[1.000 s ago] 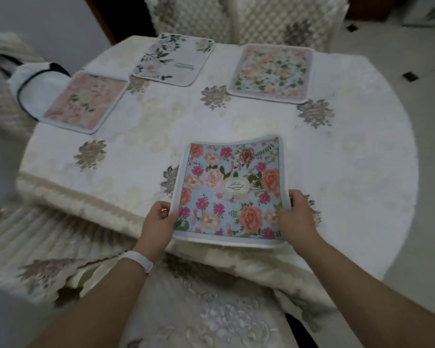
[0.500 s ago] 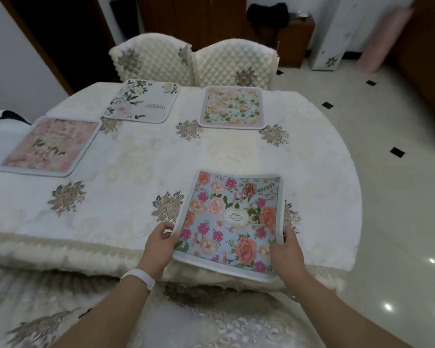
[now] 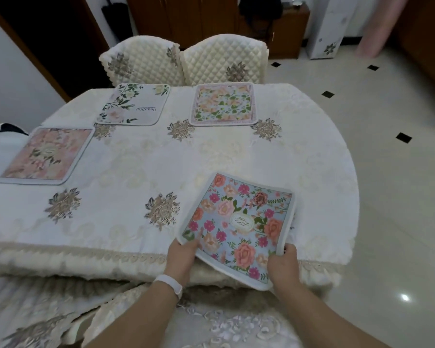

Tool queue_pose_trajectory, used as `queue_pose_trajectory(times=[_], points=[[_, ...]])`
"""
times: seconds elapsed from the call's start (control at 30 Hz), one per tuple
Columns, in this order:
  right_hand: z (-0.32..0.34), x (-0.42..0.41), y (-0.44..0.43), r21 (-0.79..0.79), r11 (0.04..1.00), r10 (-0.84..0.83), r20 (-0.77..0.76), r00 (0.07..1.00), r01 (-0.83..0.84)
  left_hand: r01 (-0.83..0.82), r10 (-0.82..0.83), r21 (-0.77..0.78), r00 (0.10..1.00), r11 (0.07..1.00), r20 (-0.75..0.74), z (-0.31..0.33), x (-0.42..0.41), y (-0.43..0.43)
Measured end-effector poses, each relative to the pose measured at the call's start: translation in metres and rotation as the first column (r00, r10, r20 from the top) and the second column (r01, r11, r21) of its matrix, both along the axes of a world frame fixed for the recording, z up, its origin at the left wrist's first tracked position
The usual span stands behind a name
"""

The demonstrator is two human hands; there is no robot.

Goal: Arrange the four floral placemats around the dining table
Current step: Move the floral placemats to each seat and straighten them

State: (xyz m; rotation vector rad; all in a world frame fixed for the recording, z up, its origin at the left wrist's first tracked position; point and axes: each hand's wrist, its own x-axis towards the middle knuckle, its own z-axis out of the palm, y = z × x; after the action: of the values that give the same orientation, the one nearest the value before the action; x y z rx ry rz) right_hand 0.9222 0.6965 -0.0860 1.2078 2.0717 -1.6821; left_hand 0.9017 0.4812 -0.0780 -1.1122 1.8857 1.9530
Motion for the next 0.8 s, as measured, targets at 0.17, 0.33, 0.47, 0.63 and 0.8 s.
queue_pose_trajectory(times=[0.17, 0.33, 0.47, 0.63, 0.8], points=[[-0.009, 0.006, -0.021, -0.131, 0.991, -0.021, 0.032, 0.999, 0.025, -0.042, 0.042, 0.003, 0.999, 0.999, -0.017, 0.0, 0.028, 0.041], [-0.007, 0.012, -0.047, -0.283, 0.957, 0.061, 0.003, 0.998, -0.058, 0.035, -0.041, -0.074, 0.996, 0.997, -0.082, 0.006, 0.038, 0.047], [-0.004, 0.009, -0.05, -0.331, 0.939, 0.083, -0.032, 0.996, -0.089, 0.058, -0.065, -0.064, 0.991, 0.996, -0.116, 0.009, 0.032, 0.021], [0.008, -0.026, -0.036, -0.382, 0.924, -0.034, -0.079, 0.996, 0.001, 0.073, -0.081, -0.082, 0.992, 0.994, -0.098, -0.002, 0.019, -0.024], [0.01, -0.067, -0.018, -0.279, 0.96, -0.047, -0.056, 0.997, 0.03, 0.131, -0.139, -0.064, 0.98, 0.989, -0.14, -0.006, 0.002, -0.064]])
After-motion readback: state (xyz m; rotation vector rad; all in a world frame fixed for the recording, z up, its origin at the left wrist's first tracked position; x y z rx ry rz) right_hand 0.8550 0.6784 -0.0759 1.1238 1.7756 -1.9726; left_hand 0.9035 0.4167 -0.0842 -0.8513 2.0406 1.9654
